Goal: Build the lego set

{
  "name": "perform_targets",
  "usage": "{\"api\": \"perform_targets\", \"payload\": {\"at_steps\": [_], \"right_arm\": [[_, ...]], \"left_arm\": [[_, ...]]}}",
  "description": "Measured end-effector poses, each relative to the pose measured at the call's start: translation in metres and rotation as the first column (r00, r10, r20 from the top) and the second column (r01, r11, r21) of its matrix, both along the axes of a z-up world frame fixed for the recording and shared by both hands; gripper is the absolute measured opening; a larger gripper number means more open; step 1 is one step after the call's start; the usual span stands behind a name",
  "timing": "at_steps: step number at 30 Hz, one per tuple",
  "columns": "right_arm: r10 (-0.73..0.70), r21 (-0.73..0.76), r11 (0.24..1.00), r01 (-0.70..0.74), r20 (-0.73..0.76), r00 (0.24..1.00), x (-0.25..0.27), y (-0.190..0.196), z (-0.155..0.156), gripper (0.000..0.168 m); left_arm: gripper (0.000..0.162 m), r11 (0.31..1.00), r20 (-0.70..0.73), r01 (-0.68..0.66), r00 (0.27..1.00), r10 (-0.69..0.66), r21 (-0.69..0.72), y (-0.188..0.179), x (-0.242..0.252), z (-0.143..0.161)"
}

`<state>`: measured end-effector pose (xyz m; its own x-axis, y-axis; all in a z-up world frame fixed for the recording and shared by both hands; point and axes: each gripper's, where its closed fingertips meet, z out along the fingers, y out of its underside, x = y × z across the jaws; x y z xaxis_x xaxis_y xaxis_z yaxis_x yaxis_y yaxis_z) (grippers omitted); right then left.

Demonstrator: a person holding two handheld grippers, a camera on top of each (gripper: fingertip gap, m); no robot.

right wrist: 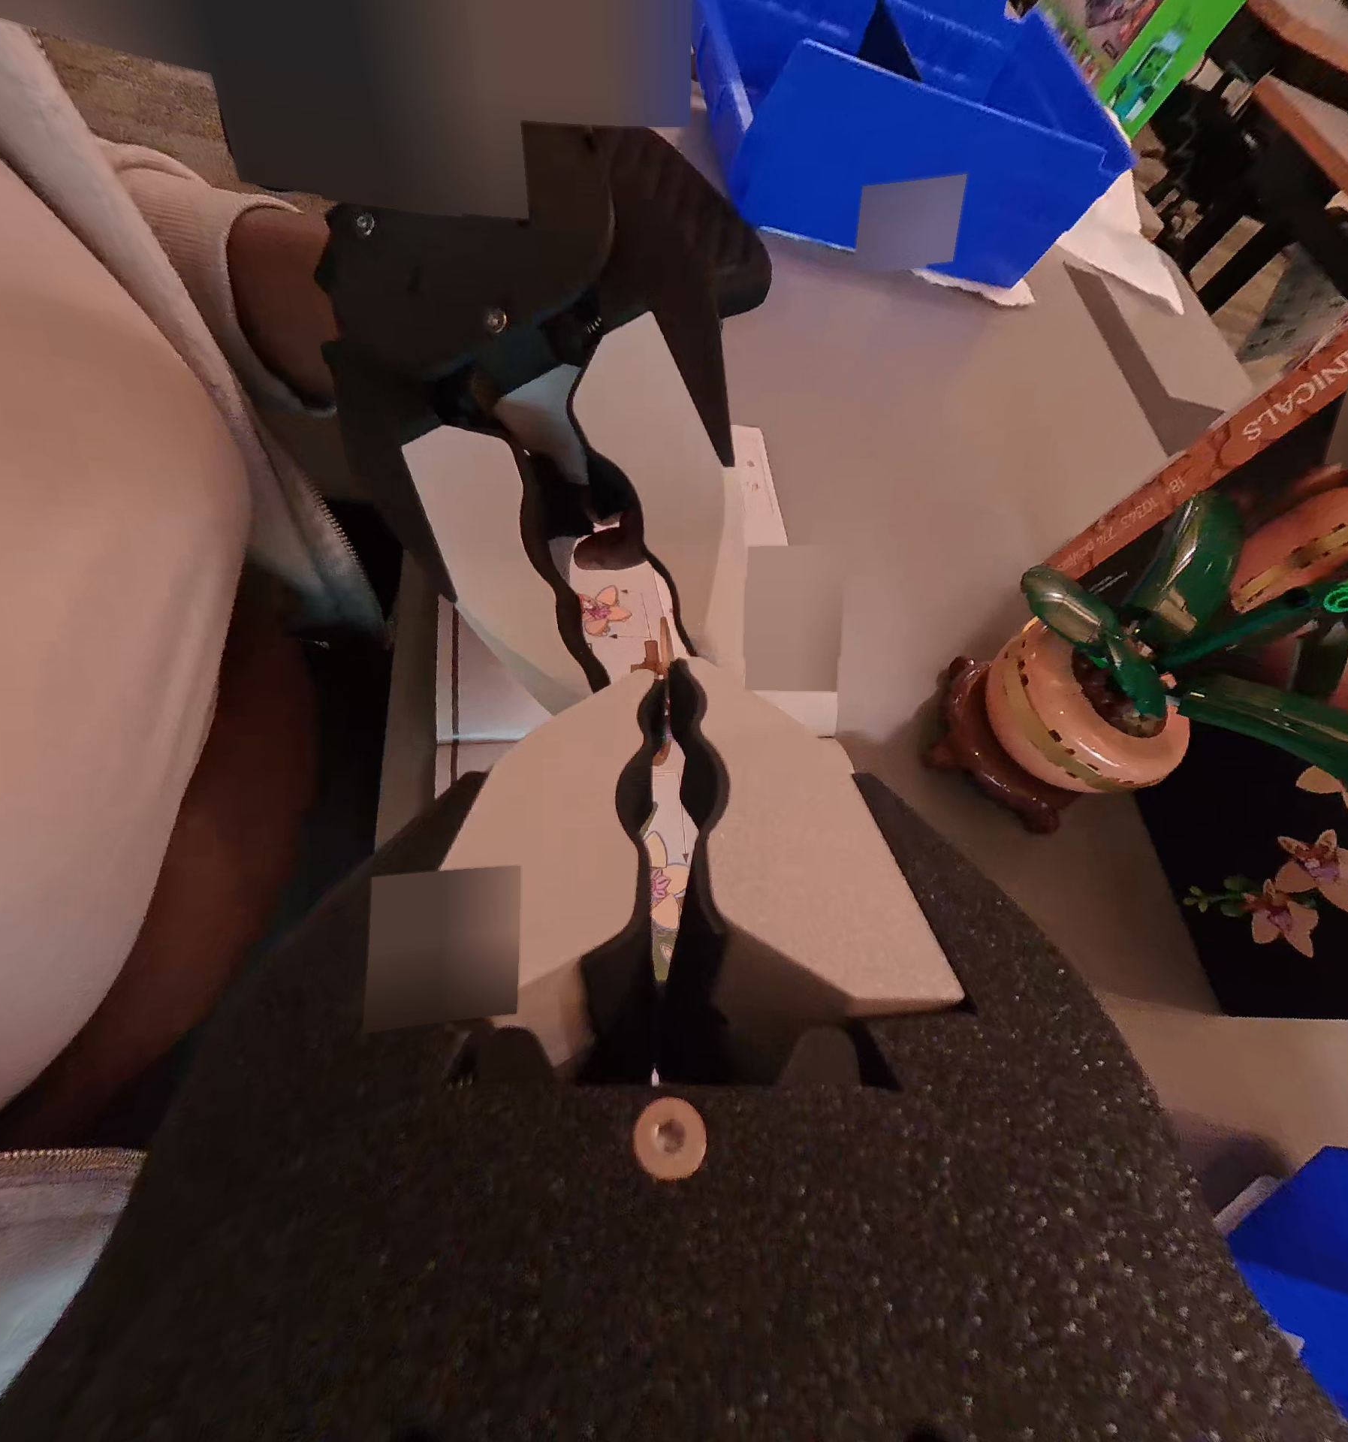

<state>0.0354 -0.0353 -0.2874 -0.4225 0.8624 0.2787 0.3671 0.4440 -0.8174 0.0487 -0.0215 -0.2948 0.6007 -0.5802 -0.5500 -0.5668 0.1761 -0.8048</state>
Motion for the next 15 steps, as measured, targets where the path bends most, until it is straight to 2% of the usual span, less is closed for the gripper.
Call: {"api": "perform_targets", "payload": {"at_steps": [8, 10, 12, 15], "right_arm": [[-0.036, -0.003, 0.999, 0.036, 0.004, 0.999, -0.001, 0.004, -0.002, 0.004], [-0.043, -0.038, 0.998, 0.042, -0.028, 0.999, 0.001, 0.005, 0.002, 0.012], [-0.028, -0.128, 0.992, 0.017, -0.091, 0.995, 0.005, 0.005, 0.010, 0.018], [-0.016, -0.294, 0.954, -0.049, -0.216, 0.976, 0.010, 0.000, 0.023, 0.020]], "left_arm": [[0.012, 1.000, -0.007, -0.007, 1.000, 0.007, 0.003, 0.000, -0.003, -0.003], [0.012, 1.000, 0.079, 0.005, 0.997, -0.005, 0.007, 0.000, -0.005, 0.003], [0.012, 0.999, 0.227, 0.049, 0.973, -0.050, 0.010, -0.004, -0.006, 0.012], [0.012, 0.986, 0.482, 0.162, 0.861, -0.162, 0.042, -0.016, -0.008, 0.035]]}}
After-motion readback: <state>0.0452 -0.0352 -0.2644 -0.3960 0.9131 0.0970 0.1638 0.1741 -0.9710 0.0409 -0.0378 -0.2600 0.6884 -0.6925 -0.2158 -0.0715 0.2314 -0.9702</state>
